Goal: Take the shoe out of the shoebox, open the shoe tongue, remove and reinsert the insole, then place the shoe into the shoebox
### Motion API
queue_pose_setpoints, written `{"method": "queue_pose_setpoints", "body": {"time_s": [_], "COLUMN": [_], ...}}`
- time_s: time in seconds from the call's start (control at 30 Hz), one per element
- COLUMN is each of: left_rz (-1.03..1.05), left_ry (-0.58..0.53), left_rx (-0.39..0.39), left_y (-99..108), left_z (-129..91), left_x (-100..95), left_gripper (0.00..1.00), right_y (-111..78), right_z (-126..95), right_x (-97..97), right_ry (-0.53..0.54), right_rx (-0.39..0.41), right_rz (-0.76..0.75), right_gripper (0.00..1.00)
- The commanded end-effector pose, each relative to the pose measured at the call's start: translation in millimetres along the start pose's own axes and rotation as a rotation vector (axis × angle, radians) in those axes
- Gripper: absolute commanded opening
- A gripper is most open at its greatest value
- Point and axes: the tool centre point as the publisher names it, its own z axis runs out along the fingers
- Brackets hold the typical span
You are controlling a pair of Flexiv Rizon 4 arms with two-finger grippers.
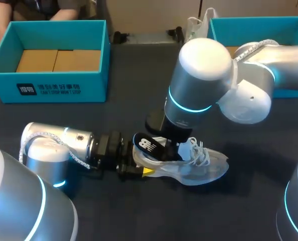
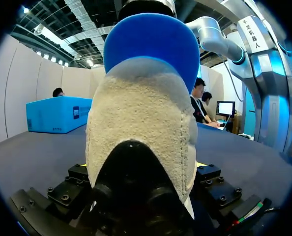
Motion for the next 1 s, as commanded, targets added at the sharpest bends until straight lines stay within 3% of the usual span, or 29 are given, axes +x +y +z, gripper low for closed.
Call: {"method": "queue_pose_setpoints", "body": {"time_s": [0.03, 0.17, 0.4, 0.8, 1.0], "left_rz": [0.0, 0.0, 0.0, 0.0, 0.0], "left_ry": [-0.001, -0.001, -0.001, -0.001, -0.001], "left_rx": [-0.002, -0.002, -0.002, -0.002, -0.002], "left_y": [3, 3, 3, 3, 3], "left_z": [0, 0, 0, 0, 0], "left_x": [-1.8, -1.8, -1.8, -1.8, -1.8], "left_gripper": [0.0, 0.0, 0.0, 0.0, 0.0], "right_y": [1.3, 0.0, 2.2, 0.3, 3.5], "right_z": [13, 19, 28, 46, 44], "right_x": [-1.5, -3.4, -2.1, -1.8, -6.7], "right_ry": [0.009, 0.0, -0.024, 0.015, -0.052], "right_rx": [0.014, 0.012, 0.01, 0.055, 0.052], "right_rz": [0.001, 0.008, 0.009, 0.003, 0.0], "right_gripper": [0.61, 0.58, 0.62, 0.61, 0.64]}}
